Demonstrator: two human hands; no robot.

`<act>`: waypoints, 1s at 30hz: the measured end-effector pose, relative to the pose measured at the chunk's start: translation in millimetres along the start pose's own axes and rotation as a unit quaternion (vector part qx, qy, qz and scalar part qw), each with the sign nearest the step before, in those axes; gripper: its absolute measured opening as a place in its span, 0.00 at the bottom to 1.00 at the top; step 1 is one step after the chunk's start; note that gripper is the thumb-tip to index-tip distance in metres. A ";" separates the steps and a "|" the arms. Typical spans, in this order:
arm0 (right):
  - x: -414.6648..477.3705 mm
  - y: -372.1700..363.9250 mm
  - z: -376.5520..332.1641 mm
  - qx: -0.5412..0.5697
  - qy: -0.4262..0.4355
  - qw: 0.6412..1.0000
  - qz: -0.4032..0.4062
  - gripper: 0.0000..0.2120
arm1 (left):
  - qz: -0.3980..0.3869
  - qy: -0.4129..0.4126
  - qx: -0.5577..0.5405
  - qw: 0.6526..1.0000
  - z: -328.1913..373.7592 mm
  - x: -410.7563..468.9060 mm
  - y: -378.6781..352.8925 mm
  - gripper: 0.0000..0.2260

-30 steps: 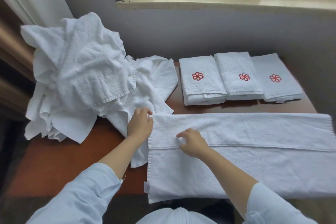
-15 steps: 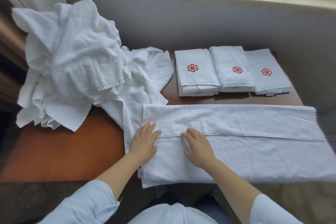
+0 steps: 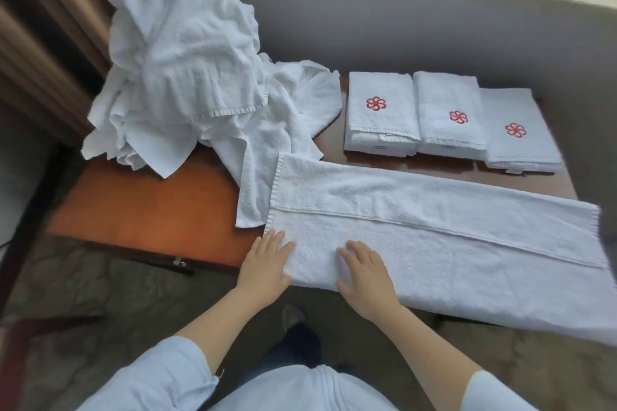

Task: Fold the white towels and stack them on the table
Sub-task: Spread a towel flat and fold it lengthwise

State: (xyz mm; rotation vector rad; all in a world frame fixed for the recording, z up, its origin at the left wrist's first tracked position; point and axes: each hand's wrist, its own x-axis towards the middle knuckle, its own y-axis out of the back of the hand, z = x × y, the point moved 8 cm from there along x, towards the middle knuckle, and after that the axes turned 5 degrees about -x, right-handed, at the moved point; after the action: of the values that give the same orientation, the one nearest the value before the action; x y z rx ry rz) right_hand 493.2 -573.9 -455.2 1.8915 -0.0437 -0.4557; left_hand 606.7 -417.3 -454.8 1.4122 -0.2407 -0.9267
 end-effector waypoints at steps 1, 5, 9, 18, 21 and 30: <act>-5.7 -1.1 -2.4 -0.001 0.002 1.000 0.008 0.26 | 0.013 0.013 -0.007 1.000 -0.3 -7.7 -1.3 0.30; -27.3 -14.3 -5.2 -0.010 -0.002 1.000 0.002 0.27 | 0.090 0.120 -0.097 0.984 -11.1 -40.0 -4.6 0.26; -39.9 -24.7 -7.2 -0.012 0.002 1.000 -0.023 0.29 | 0.089 0.194 -0.177 0.961 -22.0 -55.4 -14.4 0.22; -31.6 -14.7 -7.7 0.069 -0.018 0.990 -0.124 0.29 | 0.105 0.259 -0.395 0.875 -38.1 -47.3 -18.2 0.12; -30.5 -3.2 -8.9 0.097 -0.011 0.988 -0.118 0.26 | 0.136 0.222 -0.447 0.856 -30.4 -45.8 -5.7 0.15; -36.5 14.8 -19.8 0.147 -0.016 0.986 -0.079 0.24 | 0.231 0.174 -0.597 0.748 -1.4 -42.1 51.3 0.11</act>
State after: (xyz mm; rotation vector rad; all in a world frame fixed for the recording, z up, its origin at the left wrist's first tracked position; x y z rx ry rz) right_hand 468.8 -552.6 -425.4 2.1873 0.0194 -0.6145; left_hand 601.5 -393.8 -392.9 0.2436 0.2729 -0.2197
